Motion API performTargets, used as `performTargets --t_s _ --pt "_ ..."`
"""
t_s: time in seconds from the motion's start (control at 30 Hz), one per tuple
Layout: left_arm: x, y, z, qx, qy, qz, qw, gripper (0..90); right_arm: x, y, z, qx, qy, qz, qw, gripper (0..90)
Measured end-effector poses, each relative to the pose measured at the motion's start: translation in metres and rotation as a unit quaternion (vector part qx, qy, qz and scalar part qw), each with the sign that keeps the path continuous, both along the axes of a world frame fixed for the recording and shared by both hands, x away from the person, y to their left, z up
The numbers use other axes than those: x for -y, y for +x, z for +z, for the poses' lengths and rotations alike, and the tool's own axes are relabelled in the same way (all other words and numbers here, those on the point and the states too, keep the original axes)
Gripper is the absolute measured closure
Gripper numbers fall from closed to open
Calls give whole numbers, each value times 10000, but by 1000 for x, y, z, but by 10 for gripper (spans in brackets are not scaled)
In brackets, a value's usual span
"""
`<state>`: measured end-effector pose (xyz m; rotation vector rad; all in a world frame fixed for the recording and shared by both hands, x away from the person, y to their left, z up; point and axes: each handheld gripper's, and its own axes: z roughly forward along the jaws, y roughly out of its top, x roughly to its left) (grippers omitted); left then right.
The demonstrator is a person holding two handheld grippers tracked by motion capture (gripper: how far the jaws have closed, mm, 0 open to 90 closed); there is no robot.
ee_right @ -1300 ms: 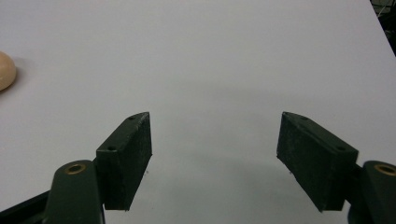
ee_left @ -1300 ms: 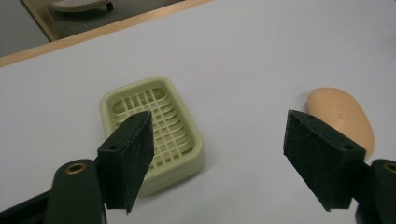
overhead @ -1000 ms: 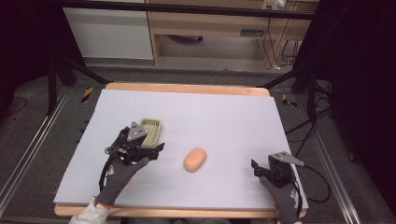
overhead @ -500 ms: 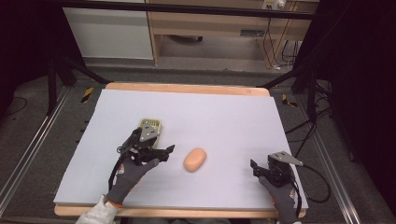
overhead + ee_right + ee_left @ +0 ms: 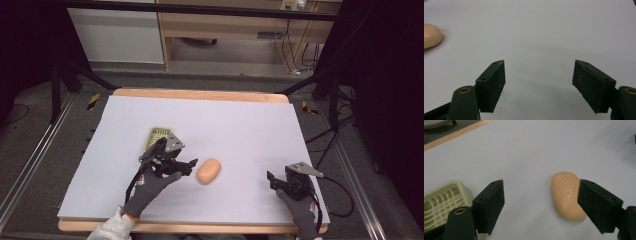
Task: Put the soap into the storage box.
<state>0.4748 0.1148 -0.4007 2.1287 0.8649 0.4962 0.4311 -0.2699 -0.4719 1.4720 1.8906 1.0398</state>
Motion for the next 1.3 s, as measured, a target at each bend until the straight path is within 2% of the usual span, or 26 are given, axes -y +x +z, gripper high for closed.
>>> performTargets --t_s 0.2,0.57,0.87,1.17,1.3 --pt "15 4 -5 -134 92 -66 9998 196 -2 1 1 -18 -22 79 10000 273" --pt "36 6 -16 -266 301 -172 9990 187 -5 2 1 -46 -75 121 9999 282" --pt "53 9 -28 -444 542 -254 9972 182 -7 3 1 -53 -65 179 9998 293" --pt "66 12 -39 -566 618 -287 9961 182 -8 3 1 -92 -59 248 9996 312" --pt "71 13 -43 -603 719 -323 9951 182 -8 3 1 -95 -52 255 9996 316"
